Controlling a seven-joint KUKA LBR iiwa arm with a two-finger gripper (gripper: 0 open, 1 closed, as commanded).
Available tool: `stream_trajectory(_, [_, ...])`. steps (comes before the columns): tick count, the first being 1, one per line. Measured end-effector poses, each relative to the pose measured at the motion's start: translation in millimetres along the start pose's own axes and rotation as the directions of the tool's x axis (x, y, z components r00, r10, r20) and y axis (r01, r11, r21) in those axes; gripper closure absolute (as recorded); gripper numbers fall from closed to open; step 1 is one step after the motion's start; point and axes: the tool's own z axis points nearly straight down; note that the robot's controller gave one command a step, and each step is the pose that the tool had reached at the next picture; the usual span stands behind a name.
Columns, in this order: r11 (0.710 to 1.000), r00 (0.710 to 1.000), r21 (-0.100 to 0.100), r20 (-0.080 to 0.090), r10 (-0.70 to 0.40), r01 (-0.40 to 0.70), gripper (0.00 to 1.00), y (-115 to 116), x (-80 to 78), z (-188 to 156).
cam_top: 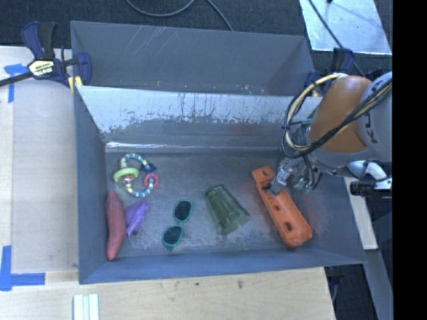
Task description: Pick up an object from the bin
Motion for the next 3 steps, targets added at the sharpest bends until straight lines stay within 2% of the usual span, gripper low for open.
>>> stream_trajectory(3, [1.000,1.000,-0.001,0.002,-0.001,0.001,1.00,0,-1.1,-40])
